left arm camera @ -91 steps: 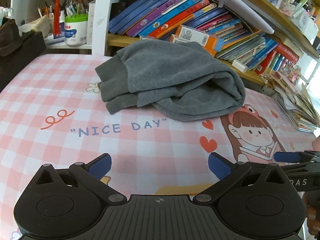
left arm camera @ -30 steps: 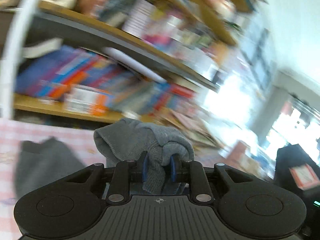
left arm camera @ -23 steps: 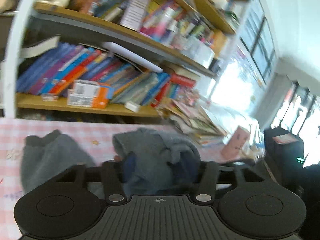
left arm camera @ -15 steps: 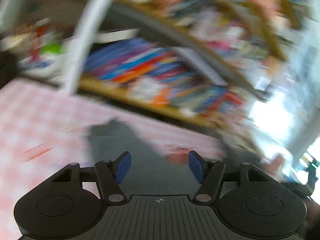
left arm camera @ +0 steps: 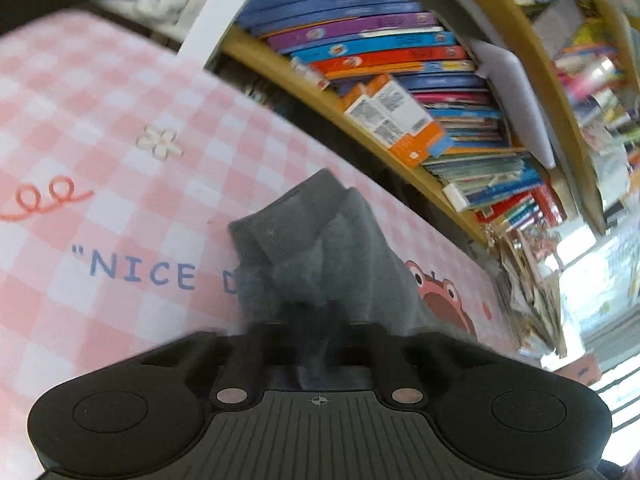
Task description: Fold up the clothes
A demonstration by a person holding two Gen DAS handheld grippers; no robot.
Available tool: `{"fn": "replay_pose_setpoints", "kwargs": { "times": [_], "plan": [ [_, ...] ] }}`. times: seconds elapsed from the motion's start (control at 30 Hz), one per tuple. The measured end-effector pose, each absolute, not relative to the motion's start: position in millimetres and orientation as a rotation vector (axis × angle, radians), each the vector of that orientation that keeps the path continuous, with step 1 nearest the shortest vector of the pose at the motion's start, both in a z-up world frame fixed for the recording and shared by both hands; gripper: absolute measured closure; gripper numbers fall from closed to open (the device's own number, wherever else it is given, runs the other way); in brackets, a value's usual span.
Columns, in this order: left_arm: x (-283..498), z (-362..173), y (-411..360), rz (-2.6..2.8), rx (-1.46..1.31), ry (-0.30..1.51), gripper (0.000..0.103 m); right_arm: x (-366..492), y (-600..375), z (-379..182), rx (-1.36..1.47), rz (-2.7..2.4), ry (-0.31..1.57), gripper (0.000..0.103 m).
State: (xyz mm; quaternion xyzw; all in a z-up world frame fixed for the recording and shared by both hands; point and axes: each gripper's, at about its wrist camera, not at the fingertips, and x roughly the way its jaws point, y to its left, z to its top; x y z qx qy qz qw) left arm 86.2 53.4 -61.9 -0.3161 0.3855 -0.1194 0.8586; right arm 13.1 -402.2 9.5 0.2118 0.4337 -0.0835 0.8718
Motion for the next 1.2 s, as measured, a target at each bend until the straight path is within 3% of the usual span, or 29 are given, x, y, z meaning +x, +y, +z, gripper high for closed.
{"fn": "replay_pose_setpoints", "kwargs": {
  "times": [0.17, 0.4, 0.5, 0.7, 0.97, 1.0, 1.07, 1.1, 1.13, 1.2],
  "plan": [
    [53.6, -61.9, 105.8, -0.163, -0.838, 0.723, 0.101, 18.0, -401.7, 6.8, 0.464, -0.161, 0.914, 0.080],
    [-34.5, -57.9, 169.6, 0.072, -0.940, 0.588, 0.101, 27.3, -364.2, -2.0, 0.422, 0.065, 0.994, 0.068],
    [-56.4, -59.7, 178.8, 0.153, -0.959, 0.554, 0.101, 32.0, -344.9, 0.9, 0.326, 0.099, 1.016, 0.051],
    [-88.3, -61.8, 192.7, 0.270, -0.988, 0.497, 0.100, 33.9, -325.7, 22.6, 0.126, 0.082, 0.969, 0.030],
    [-69.4, -59.4, 191.7, 0.199, -0.976, 0.532, 0.100, 47.7, -298.8, 16.2, -0.109, 0.207, 0.922, 0.023],
    [-71.3, -61.0, 192.6, 0.192, -0.982, 0.535, 0.100, 50.3, -293.5, 9.4, -0.149, 0.221, 0.930, 0.024],
    [-70.7, -61.4, 196.2, 0.183, -1.000, 0.530, 0.101, 56.9, -286.8, -3.9, -0.218, 0.223, 0.945, 0.036],
    [-72.8, -61.0, 199.7, 0.187, -1.015, 0.516, 0.101, 61.6, -290.0, -7.8, -0.225, 0.203, 0.952, 0.067],
    [-75.5, -59.6, 204.0, 0.194, -1.032, 0.497, 0.101, 65.7, -299.0, -6.0, -0.185, 0.170, 0.950, 0.079],
    [-81.4, -54.6, 212.0, 0.189, -1.065, 0.456, 0.101, 70.9, -332.7, 9.3, -0.004, 0.100, 0.920, 0.086]
  ]
}}
